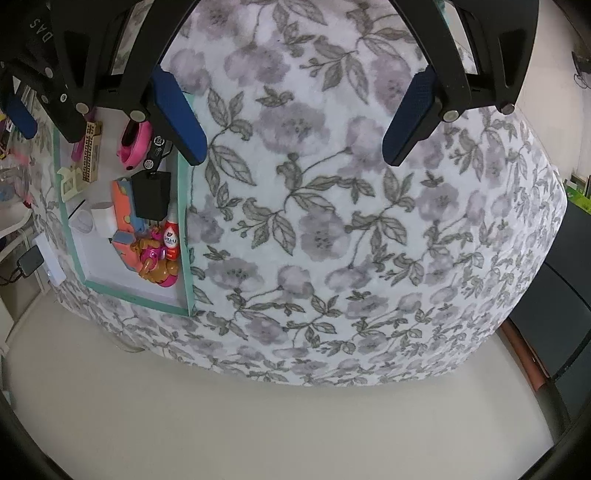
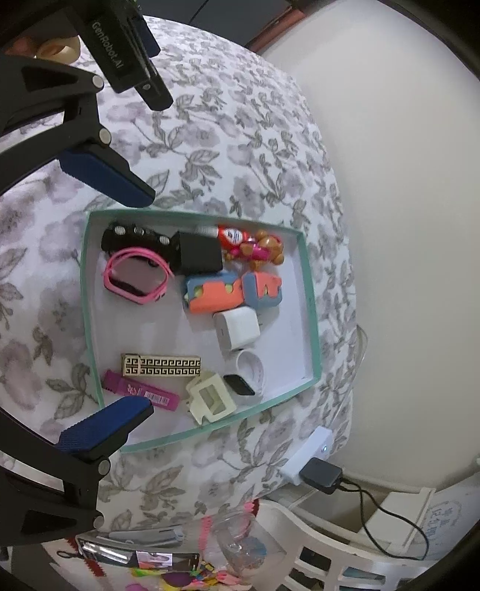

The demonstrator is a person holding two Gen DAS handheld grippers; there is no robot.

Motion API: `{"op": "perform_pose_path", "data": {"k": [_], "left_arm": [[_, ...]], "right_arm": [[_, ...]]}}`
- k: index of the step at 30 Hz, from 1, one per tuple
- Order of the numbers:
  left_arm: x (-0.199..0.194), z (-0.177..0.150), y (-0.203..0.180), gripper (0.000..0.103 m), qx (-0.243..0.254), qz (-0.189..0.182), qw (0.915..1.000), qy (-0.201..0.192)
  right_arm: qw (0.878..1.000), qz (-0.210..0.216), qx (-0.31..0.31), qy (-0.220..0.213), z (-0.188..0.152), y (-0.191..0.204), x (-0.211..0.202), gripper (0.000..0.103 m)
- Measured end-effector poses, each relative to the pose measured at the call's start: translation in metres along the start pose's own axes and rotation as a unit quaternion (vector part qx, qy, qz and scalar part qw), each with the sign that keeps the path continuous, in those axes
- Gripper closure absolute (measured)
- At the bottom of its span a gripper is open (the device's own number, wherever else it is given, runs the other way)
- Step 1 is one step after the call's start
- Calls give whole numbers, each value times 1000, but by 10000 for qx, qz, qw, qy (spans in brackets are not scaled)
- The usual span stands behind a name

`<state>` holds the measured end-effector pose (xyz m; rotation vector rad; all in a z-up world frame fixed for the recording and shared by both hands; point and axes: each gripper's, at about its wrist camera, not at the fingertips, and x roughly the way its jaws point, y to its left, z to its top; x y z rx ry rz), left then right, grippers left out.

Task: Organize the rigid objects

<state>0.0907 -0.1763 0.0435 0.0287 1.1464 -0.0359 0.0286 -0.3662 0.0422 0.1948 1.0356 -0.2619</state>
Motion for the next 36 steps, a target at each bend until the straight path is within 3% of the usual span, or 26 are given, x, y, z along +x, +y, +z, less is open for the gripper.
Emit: {"op": "perform_pose_path", "data": {"k": [14,36], "left_arm": [[-19,-19,21,7,171,163,9996,-154],[-35,-30,34,7,127,68,9992,-361]], "right_arm": [[9994,-133,-258,-161,-10,16,-20,0],[9985,-161,-316,-423,-23,20,-44,0]]}}
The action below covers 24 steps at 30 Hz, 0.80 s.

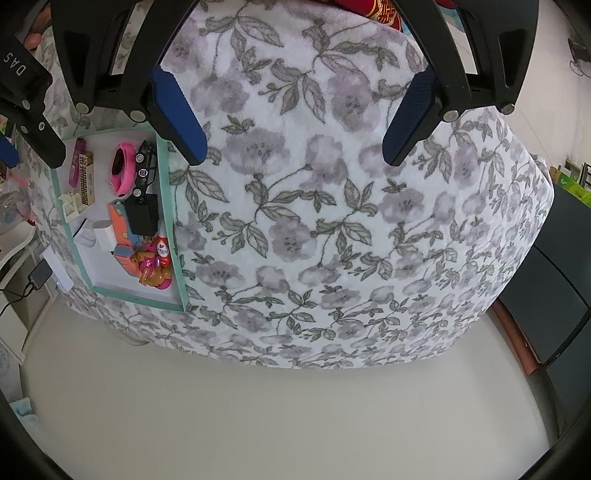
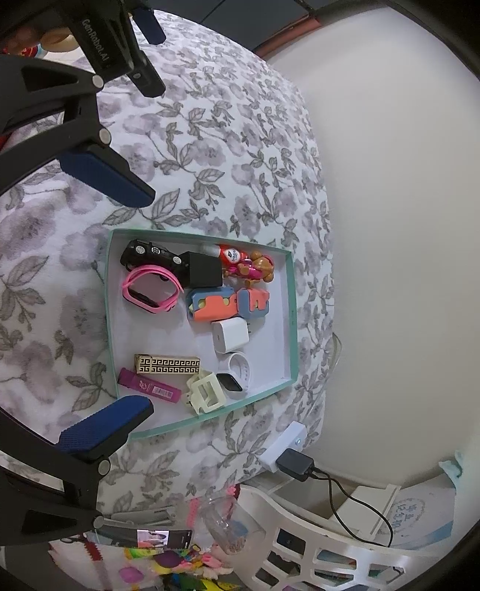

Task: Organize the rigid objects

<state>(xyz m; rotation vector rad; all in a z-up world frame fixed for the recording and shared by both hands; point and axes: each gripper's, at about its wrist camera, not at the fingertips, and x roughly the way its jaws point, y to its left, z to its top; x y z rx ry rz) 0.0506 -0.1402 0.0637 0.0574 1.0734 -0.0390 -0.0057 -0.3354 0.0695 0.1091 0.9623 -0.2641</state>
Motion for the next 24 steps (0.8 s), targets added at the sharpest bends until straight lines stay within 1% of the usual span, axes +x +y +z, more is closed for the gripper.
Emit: {"op": "perform_pose_path", "data": {"k": [6,24], "left_arm": [[-2,0,2,7,7,-37,10000,-11],[0,1,-1,7,-90,38,10000,-11]], "right_arm": [[10000,-4,1,7,0,0,0,0],[10000,-1,7,18,0,-1,1,0]]}}
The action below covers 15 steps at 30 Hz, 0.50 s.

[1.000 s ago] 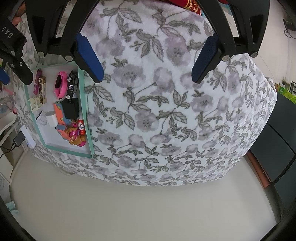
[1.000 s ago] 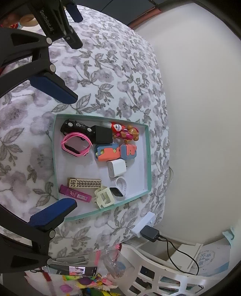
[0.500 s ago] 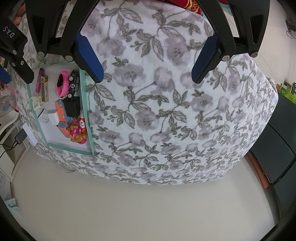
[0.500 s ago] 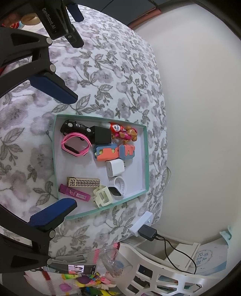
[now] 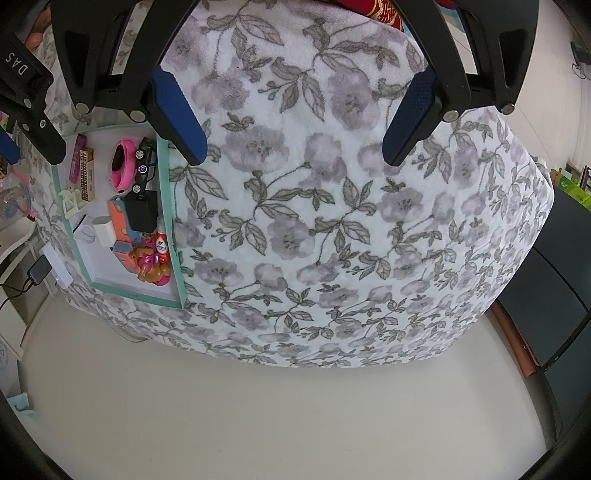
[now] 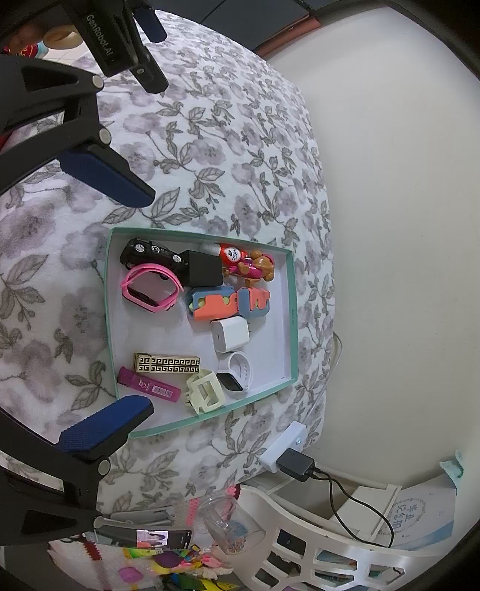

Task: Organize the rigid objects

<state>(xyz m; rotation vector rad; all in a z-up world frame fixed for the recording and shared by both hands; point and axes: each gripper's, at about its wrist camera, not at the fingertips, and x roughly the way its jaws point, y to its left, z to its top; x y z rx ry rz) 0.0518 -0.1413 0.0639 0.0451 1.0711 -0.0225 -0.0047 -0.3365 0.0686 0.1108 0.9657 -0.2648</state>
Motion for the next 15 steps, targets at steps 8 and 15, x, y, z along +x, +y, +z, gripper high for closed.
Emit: {"op": "perform_pose_path", "data": {"k": [8,15], "left_arm": [[0,0,0,7,2,4,10000,0],[0,0,0,7,-6,25,10000,-2]], "right_arm": [[10000,8,-8,1,0,0,1,0],[10000,5,-12,10,0,-1,1,0]]}}
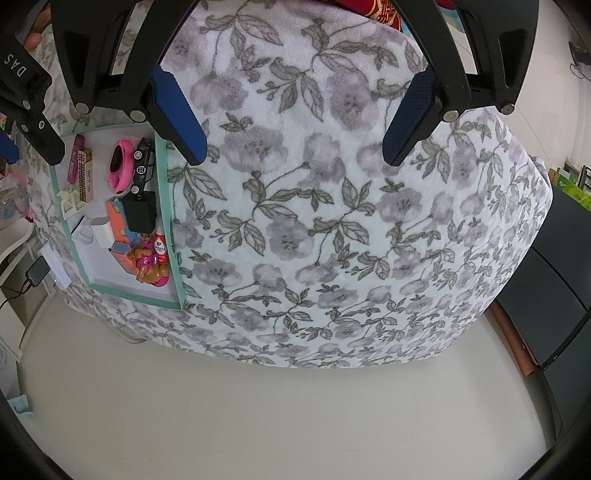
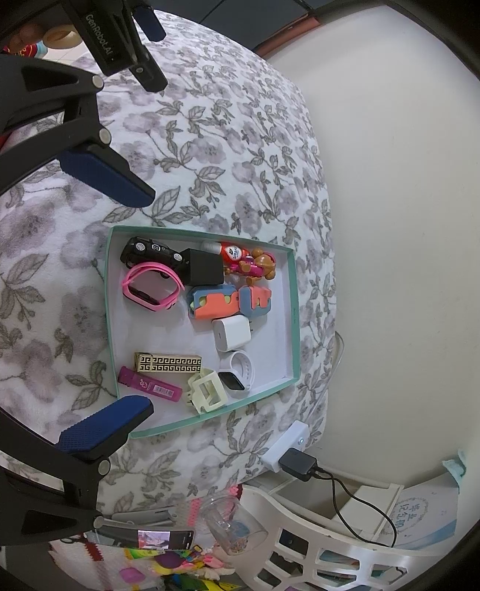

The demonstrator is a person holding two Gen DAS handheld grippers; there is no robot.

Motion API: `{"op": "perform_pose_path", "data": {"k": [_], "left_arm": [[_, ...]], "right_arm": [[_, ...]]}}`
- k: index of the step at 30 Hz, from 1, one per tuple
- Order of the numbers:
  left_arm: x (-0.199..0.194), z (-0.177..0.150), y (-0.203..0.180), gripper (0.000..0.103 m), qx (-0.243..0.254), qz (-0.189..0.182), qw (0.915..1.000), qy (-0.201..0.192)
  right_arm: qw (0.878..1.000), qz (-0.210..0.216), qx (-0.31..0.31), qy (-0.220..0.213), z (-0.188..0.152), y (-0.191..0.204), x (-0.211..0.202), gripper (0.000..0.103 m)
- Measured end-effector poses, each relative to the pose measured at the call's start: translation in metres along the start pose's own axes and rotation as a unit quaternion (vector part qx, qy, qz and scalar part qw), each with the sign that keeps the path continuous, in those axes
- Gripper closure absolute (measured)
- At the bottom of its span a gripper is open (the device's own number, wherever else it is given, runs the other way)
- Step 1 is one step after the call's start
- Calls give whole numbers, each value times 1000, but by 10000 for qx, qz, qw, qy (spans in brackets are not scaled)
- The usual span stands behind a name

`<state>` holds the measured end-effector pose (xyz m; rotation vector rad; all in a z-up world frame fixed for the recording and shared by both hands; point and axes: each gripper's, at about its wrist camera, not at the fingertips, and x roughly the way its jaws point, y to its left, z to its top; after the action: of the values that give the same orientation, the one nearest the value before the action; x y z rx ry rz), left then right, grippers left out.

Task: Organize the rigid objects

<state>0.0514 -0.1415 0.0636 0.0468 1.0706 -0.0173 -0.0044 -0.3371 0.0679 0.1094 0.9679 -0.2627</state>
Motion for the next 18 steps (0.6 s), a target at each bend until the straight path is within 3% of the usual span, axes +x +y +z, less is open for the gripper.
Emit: {"op": "perform_pose_path", "data": {"k": [18], "left_arm": [[0,0,-1,7,-1,15,10000,5]], "right_arm": [[10000,-7,-3,24,0,0,1,0]]}}
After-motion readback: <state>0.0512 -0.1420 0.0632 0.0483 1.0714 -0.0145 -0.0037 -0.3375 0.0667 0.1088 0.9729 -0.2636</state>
